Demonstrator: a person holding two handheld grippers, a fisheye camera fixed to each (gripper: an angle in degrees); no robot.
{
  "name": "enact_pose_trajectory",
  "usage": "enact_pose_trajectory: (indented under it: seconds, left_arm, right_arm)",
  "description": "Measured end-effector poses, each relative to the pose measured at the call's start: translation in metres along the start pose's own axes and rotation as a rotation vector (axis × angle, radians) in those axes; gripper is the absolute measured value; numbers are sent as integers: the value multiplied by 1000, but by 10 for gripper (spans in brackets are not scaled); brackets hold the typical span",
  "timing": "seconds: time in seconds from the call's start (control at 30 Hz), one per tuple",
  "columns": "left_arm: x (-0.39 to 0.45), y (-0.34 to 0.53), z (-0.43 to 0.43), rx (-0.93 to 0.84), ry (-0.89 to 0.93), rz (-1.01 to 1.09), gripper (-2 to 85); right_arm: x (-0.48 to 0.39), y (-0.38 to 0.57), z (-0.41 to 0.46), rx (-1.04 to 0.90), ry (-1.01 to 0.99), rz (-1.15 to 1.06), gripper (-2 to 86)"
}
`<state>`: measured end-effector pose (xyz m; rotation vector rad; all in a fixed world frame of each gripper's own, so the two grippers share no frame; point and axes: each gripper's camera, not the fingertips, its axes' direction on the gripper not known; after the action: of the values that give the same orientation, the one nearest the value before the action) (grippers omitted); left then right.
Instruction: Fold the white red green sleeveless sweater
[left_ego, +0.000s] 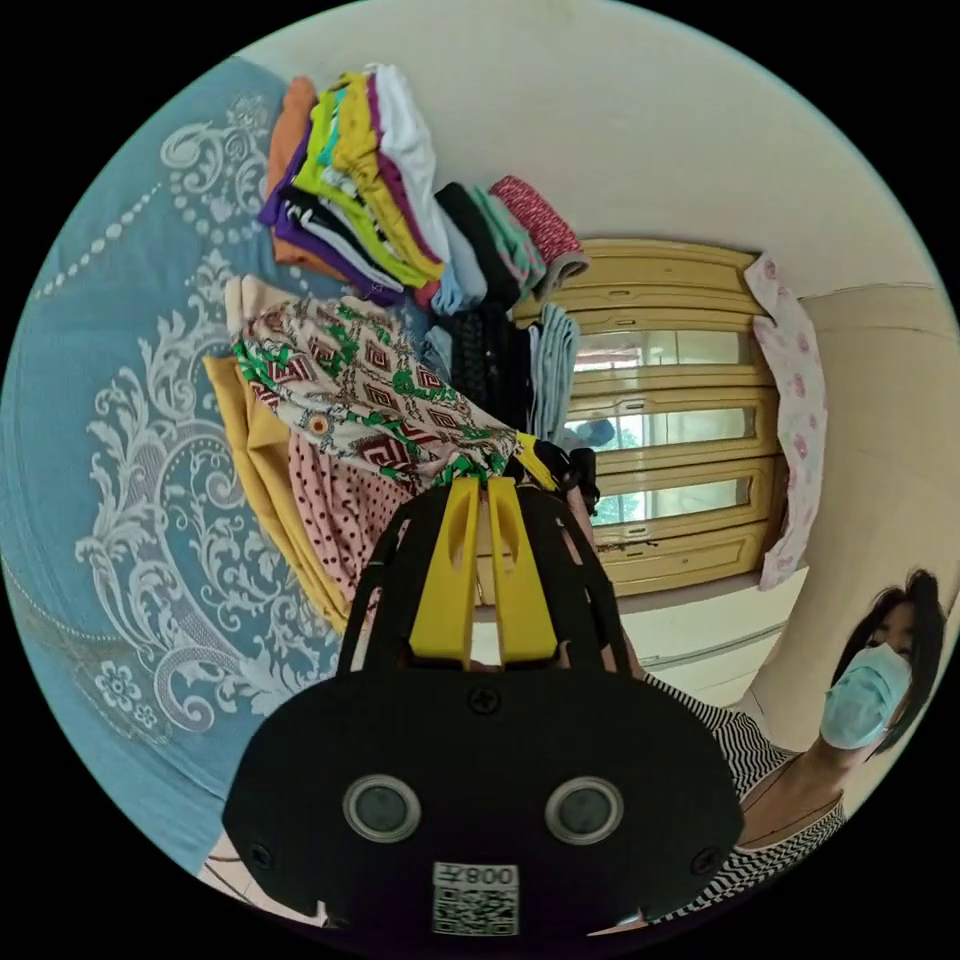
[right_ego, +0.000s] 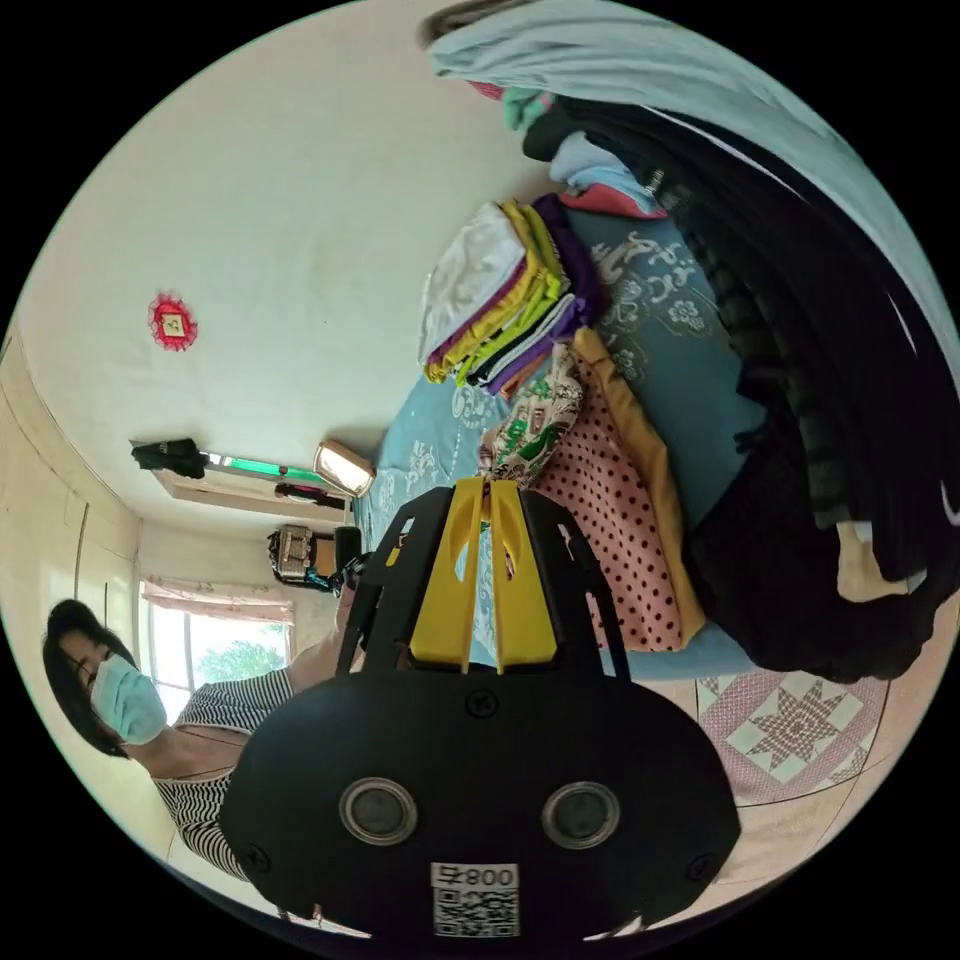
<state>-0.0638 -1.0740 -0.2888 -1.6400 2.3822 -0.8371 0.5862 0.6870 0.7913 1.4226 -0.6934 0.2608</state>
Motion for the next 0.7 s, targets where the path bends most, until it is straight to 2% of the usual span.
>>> enact_pose_trajectory:
  seconds: [0.2, 0.37, 0.47, 0.7]
  left_arm:
    - [39, -21, 53, -61, -78, 101, 14]
    - [66, -37, 97, -123, -168, 163, 15]
    - [65, -42, 129, -178, -223, 137, 16]
    - [50, -55, 184, -239, -282, 24, 17]
  right_arm:
    - [21, 5, -40, -20, 50, -44, 6]
    - [31, 5, -58, -59, 171, -72, 6]
    - [54, 6, -56, -110, 265, -35, 6]
    - [87, 5, -53, -142, 320, 18, 6]
